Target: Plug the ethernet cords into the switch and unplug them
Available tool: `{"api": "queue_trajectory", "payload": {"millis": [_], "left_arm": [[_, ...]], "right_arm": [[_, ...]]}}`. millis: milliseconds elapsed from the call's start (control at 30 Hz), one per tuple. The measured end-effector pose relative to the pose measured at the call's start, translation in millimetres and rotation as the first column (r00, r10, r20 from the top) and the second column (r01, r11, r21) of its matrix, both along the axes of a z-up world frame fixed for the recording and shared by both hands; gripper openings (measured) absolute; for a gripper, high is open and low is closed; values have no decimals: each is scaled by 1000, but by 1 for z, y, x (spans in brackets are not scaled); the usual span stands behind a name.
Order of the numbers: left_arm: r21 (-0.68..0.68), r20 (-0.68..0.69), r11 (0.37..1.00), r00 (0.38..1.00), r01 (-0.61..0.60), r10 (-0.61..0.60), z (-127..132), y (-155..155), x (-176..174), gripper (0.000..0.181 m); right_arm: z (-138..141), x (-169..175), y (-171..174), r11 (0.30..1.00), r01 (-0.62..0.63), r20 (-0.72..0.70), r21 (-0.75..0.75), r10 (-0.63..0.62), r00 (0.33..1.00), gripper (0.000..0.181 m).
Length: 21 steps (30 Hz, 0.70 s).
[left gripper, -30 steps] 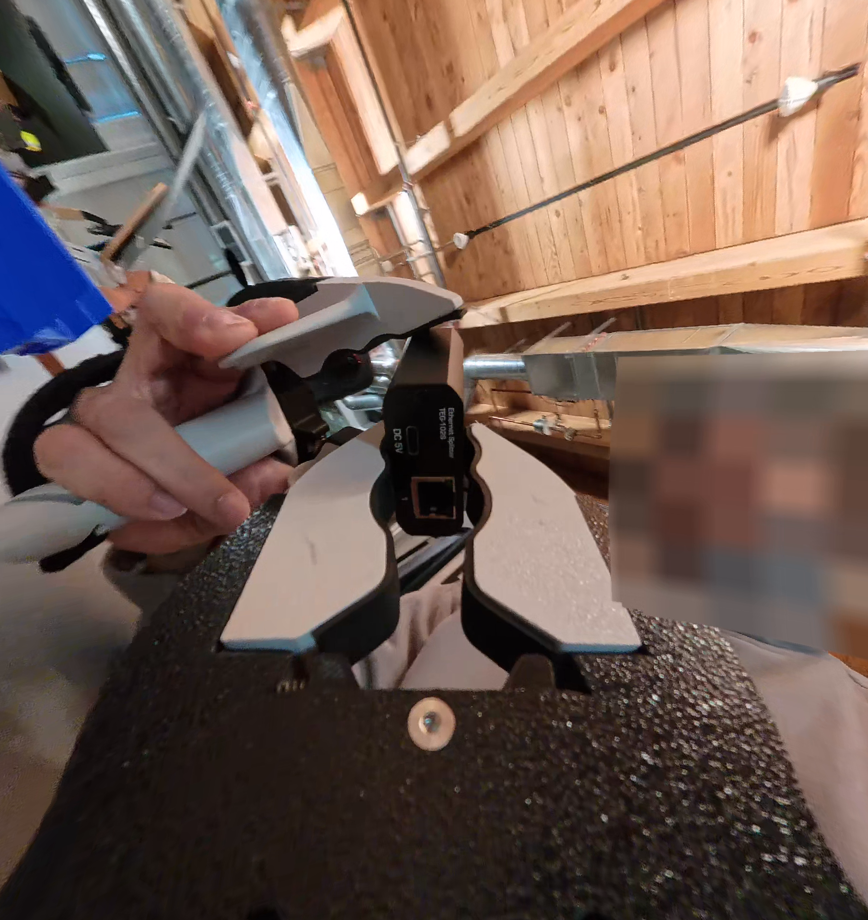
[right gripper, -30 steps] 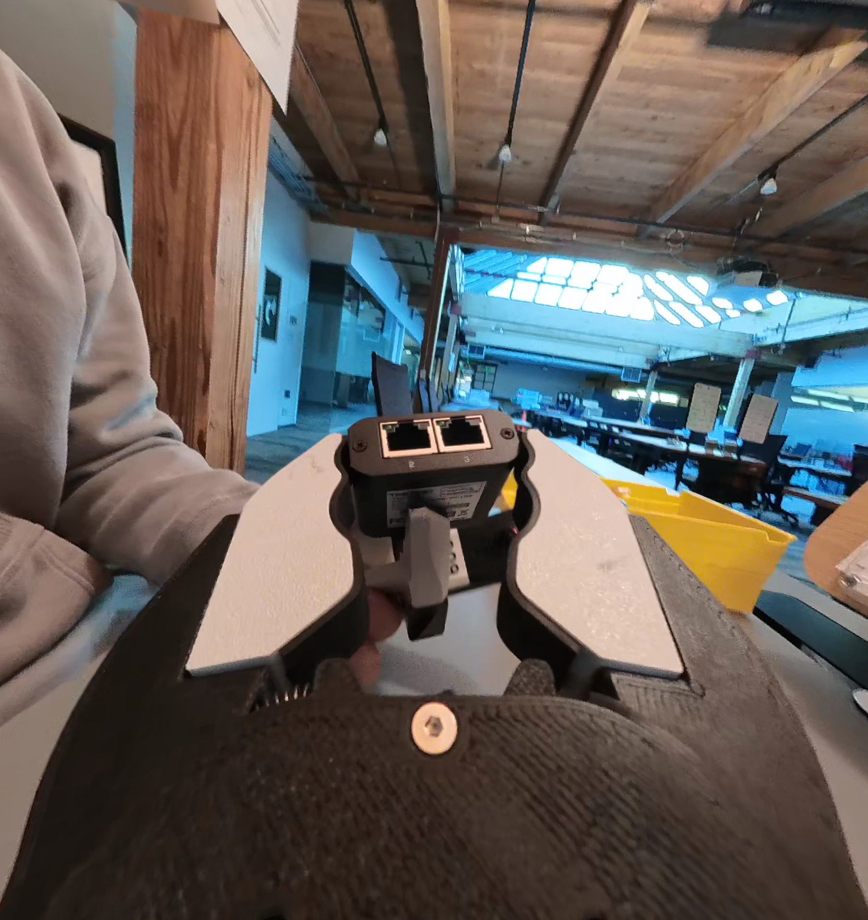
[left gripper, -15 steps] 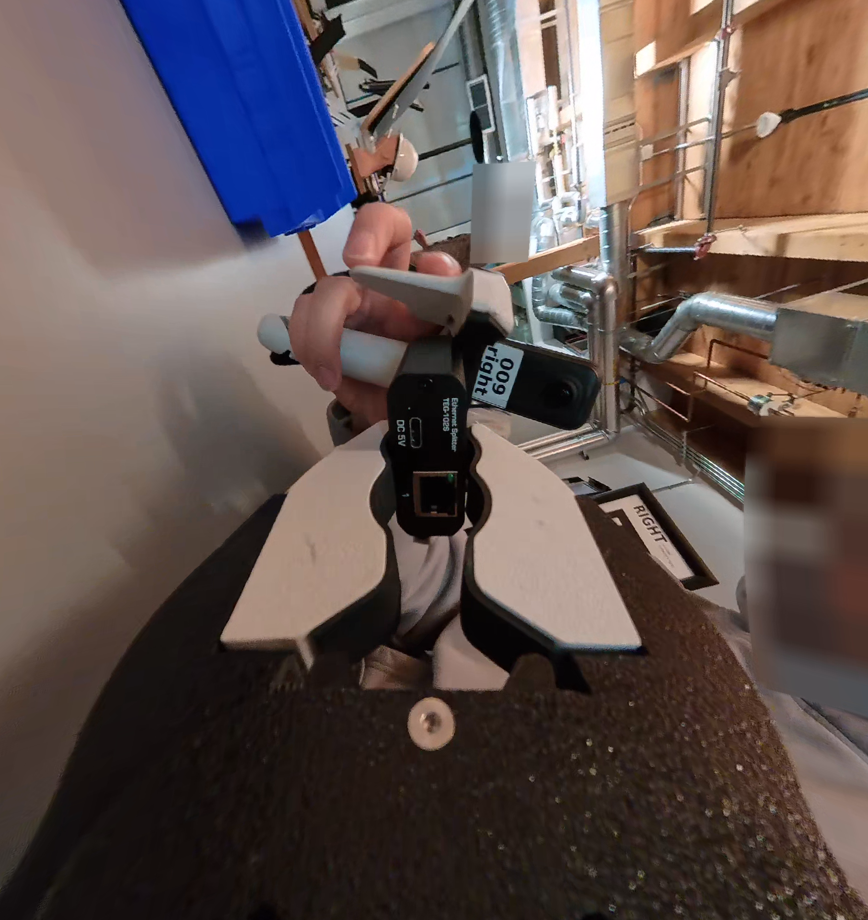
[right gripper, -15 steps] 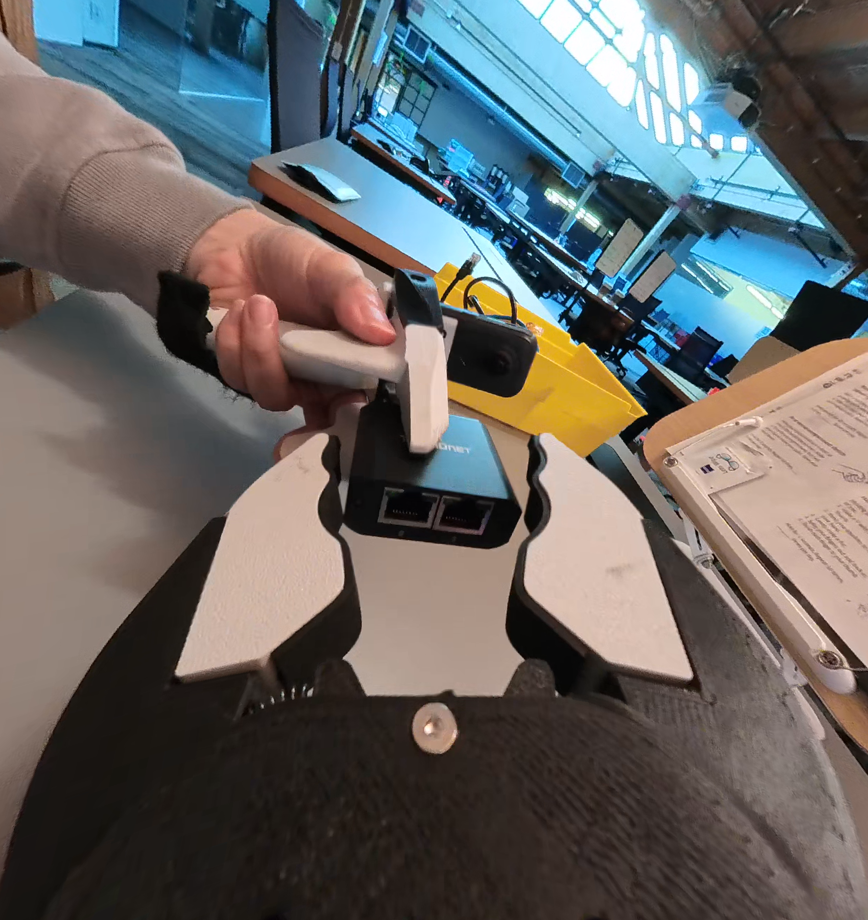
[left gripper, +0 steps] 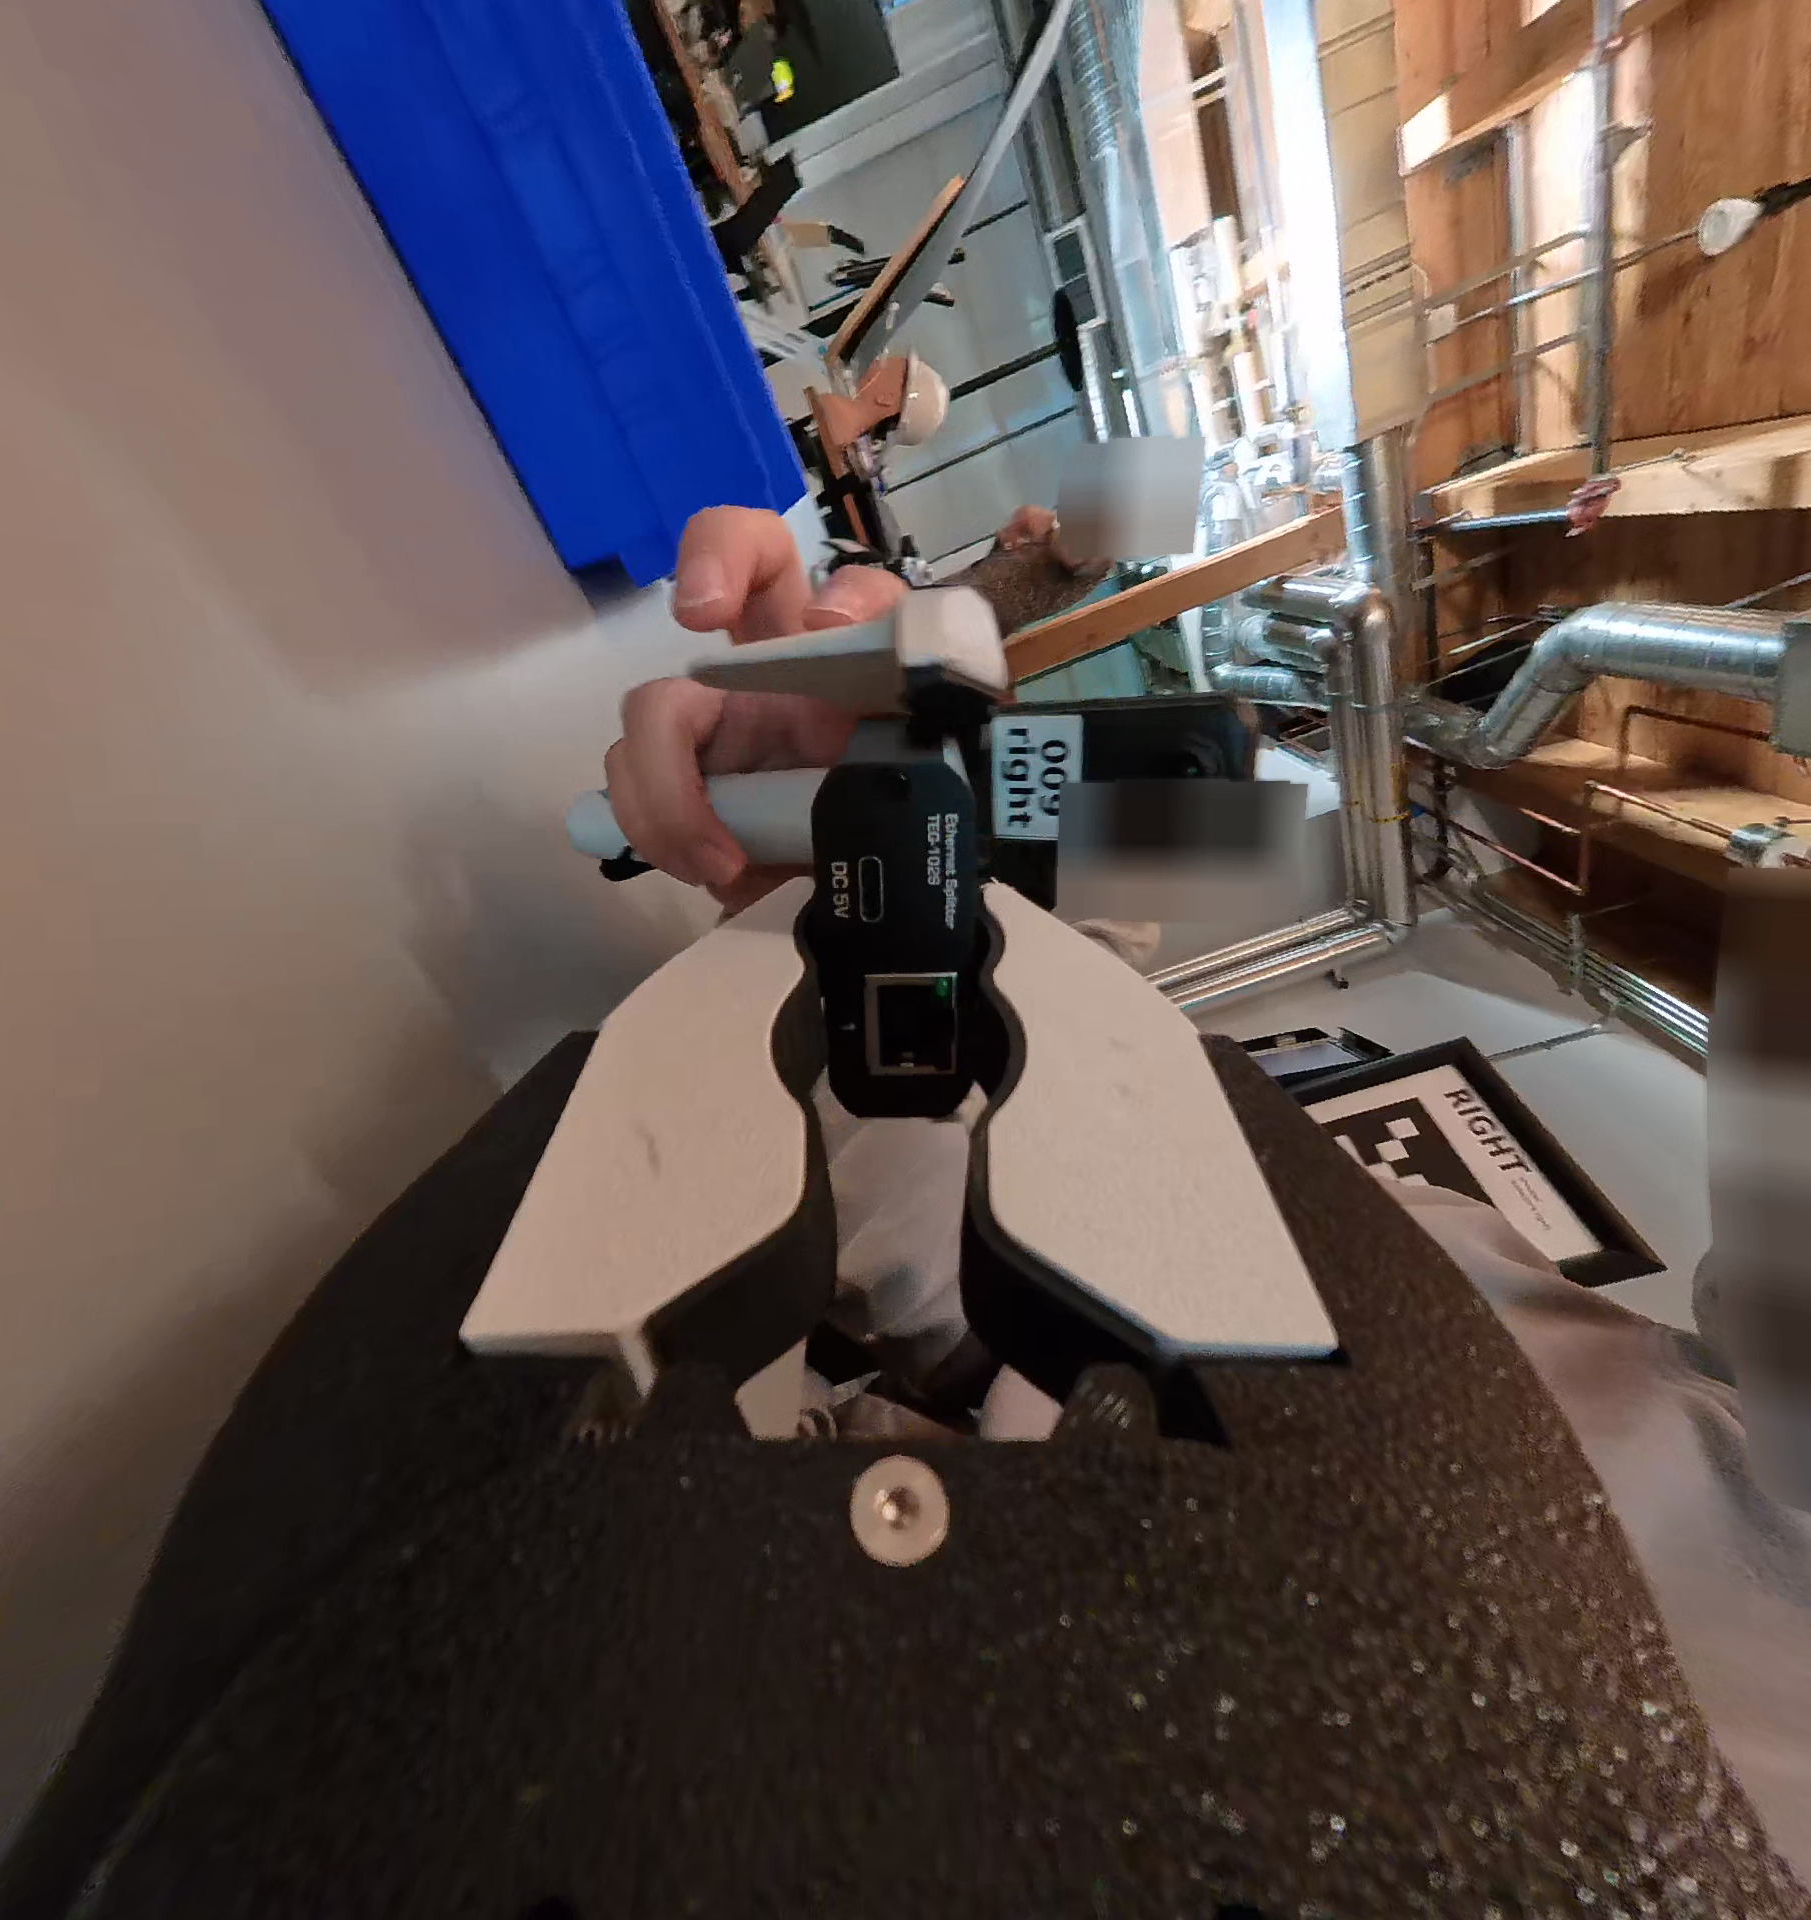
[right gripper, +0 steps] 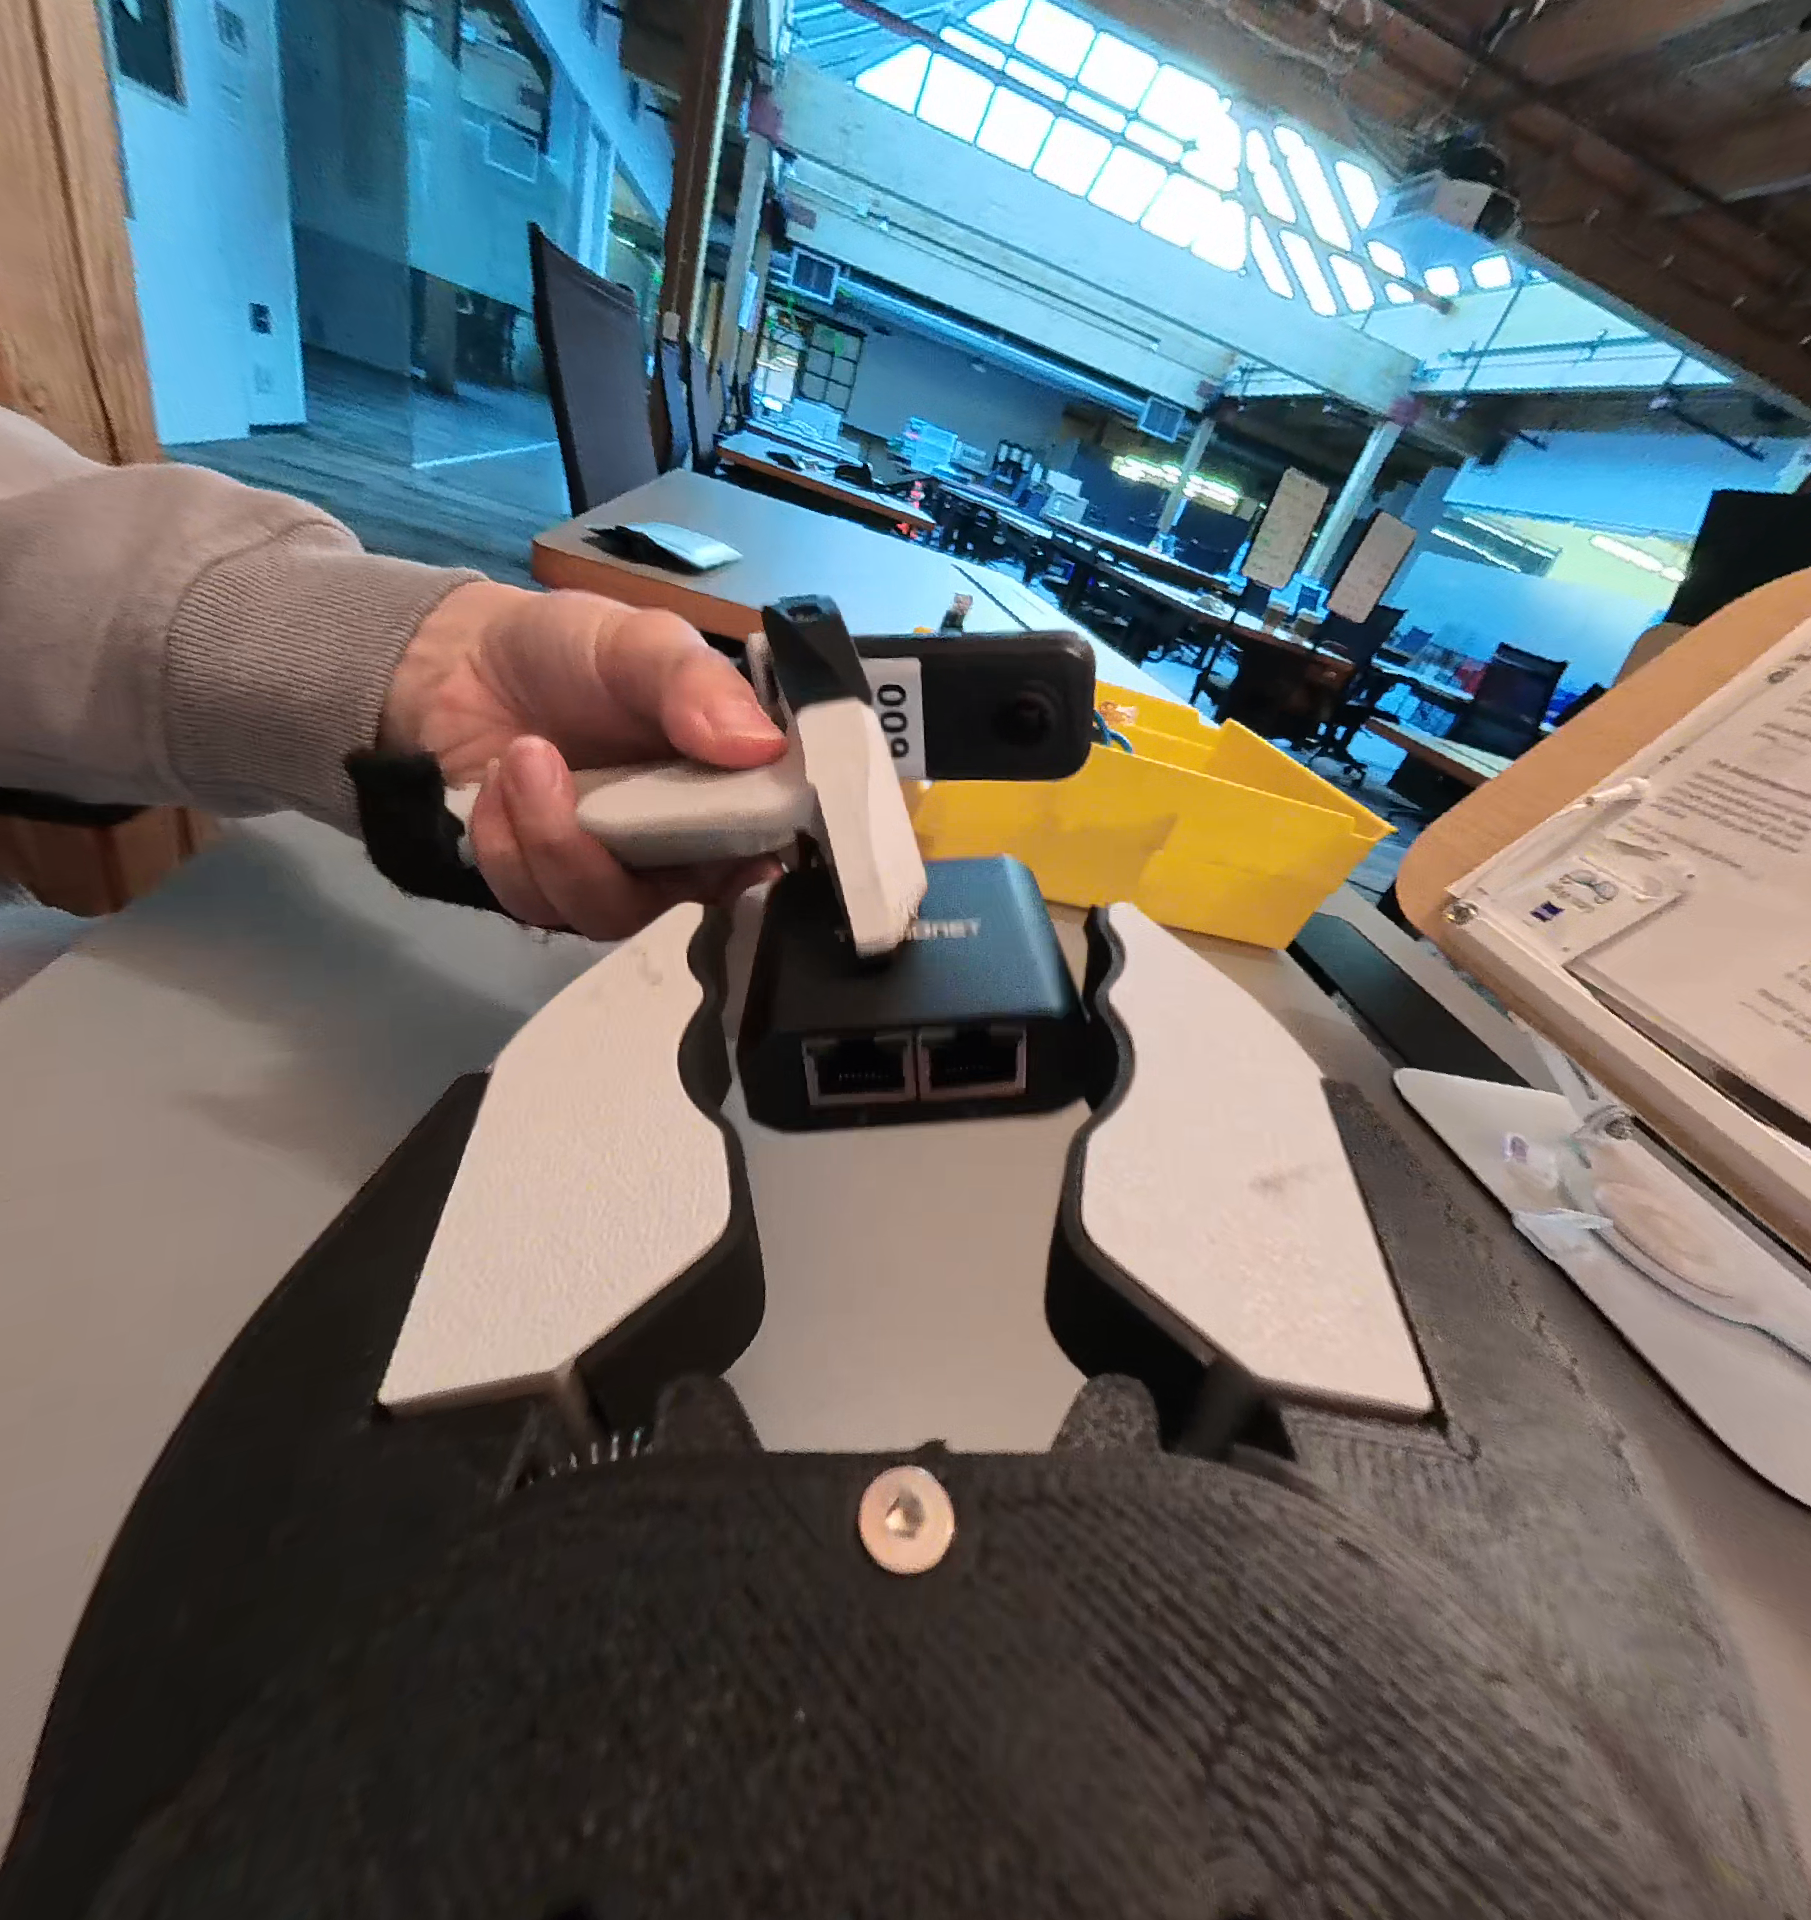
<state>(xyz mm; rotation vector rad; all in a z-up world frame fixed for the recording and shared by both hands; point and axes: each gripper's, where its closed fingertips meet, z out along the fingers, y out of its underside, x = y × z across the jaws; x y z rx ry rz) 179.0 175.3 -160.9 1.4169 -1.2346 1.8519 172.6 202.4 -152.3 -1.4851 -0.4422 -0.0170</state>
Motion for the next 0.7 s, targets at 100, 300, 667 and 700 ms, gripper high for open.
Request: {"api": "queue_trajectory", "payload": {"millis": [100, 300, 667, 700], "left_arm": [[-19, 11, 1000, 1000, -17, 17, 7, 2, 1, 23], [-34, -6, 999, 1000, -14, 14, 7, 1, 1, 23], [-14, -33, 1000, 999, -15, 14, 7, 6, 4, 23], [-18, -37, 1000, 999, -9, 9, 7, 6, 3, 23]], "right_arm": [[-5, 6, 1, 999, 40, 37, -20, -39, 999, 69], [2, 6, 5, 997, 63, 2, 36, -63, 998, 64], [3, 8, 9, 996, 45, -96, 71, -38, 995, 64], [4, 8, 9, 996, 49, -107, 80, -40, 993, 64]]}}
